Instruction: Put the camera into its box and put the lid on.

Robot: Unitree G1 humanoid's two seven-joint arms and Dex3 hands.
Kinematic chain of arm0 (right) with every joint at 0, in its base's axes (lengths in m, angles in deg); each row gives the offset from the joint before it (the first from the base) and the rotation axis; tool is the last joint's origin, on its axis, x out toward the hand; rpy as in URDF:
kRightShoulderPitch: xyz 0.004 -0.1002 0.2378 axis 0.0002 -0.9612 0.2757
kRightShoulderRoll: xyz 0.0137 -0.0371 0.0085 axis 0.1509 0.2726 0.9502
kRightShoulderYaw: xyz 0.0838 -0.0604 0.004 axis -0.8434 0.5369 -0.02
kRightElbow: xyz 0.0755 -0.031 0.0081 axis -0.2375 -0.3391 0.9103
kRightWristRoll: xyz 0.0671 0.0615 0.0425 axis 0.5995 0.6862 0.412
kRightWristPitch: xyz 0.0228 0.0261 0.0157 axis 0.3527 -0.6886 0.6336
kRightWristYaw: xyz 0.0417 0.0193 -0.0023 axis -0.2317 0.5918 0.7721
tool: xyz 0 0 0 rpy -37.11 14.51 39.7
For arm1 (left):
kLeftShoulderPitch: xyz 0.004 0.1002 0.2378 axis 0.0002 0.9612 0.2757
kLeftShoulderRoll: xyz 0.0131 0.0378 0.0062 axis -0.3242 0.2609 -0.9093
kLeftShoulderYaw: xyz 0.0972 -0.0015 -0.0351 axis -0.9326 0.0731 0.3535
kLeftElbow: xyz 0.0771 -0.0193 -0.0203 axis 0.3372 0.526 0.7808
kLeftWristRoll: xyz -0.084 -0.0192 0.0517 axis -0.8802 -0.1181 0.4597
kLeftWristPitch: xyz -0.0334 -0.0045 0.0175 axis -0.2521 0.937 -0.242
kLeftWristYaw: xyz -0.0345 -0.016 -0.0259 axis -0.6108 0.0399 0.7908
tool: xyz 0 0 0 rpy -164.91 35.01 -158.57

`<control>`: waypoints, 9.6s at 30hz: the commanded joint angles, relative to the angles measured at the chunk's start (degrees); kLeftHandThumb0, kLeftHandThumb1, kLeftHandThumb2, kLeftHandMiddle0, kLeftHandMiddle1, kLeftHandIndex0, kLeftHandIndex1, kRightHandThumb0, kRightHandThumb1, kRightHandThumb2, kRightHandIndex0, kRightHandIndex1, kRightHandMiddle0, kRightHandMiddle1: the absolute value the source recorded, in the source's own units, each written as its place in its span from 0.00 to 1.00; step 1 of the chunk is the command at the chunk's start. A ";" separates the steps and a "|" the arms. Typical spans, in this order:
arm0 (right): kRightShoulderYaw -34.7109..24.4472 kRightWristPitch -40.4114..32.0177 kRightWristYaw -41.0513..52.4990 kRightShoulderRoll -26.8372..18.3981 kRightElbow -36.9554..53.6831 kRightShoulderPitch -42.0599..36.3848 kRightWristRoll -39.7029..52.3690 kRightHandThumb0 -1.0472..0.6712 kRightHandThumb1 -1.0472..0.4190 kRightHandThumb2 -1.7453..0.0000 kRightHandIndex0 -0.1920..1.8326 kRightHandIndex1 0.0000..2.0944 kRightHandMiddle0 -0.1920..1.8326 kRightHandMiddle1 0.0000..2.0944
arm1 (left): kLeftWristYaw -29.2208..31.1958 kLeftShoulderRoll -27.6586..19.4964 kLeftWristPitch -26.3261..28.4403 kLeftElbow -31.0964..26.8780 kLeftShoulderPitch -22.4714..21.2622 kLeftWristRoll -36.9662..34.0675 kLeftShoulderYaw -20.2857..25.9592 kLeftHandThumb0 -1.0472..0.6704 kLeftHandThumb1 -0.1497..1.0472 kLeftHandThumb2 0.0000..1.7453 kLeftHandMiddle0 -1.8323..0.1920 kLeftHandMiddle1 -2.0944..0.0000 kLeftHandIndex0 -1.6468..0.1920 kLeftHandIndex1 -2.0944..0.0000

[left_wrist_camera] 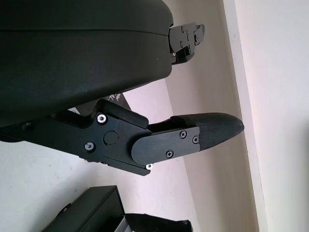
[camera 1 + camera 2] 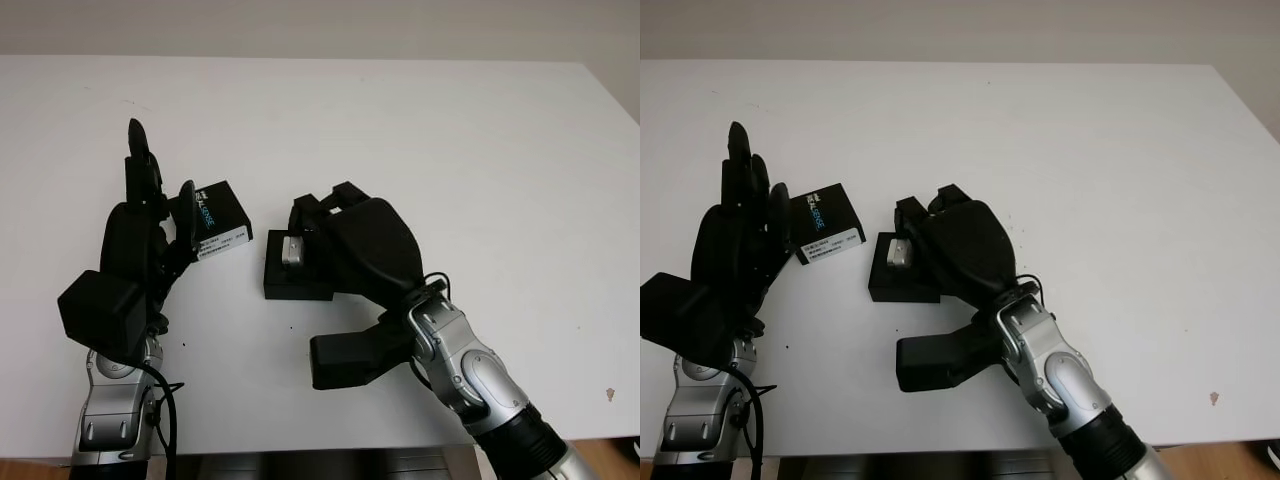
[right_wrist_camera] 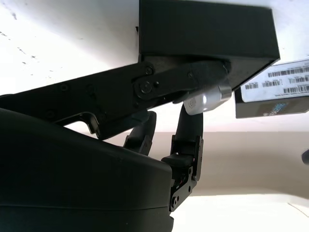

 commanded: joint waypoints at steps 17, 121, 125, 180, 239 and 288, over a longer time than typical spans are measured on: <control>-9.91 8.50 -7.64 1.59 -1.86 4.11 16.19 0.43 0.07 0.97 0.11 0.67 0.31 0.79 | -0.09 -0.11 -0.55 -0.45 0.01 0.49 -0.18 0.18 1.00 0.34 1.00 1.00 1.00 1.00; -12.86 19.05 15.33 6.25 -15.35 0.79 39.65 0.32 0.01 0.97 0.02 0.36 0.10 0.63 | -0.41 0.31 -1.38 -0.32 1.18 0.42 -0.25 0.19 1.00 0.34 1.00 1.00 1.00 1.00; -12.76 18.07 15.12 4.77 -10.16 -0.91 37.76 0.31 0.01 0.97 0.06 0.23 0.11 0.48 | -0.13 0.18 -1.14 -0.65 1.41 -0.05 0.01 0.19 1.00 0.34 1.00 1.00 1.00 1.00; -33.25 -0.61 12.40 5.27 -4.47 3.58 65.93 0.27 0.00 0.93 0.23 0.04 0.10 0.36 | 15.10 -29.74 4.99 5.25 -10.95 16.45 -0.01 0.10 0.92 0.03 0.91 0.97 0.90 0.97; -32.34 -3.29 8.73 6.74 0.66 0.17 63.36 0.33 0.00 0.87 0.24 0.06 0.02 0.54 | 35.32 -31.46 5.11 31.02 -33.85 27.62 -21.47 0.11 0.94 0.03 0.93 0.98 0.94 0.97; -31.26 -3.97 9.84 8.58 1.53 -1.44 63.58 0.31 0.00 0.91 0.20 0.13 0.04 0.58 | 21.15 -35.07 -13.32 39.74 -39.31 26.04 -19.36 0.52 0.88 0.03 0.76 0.30 0.77 0.29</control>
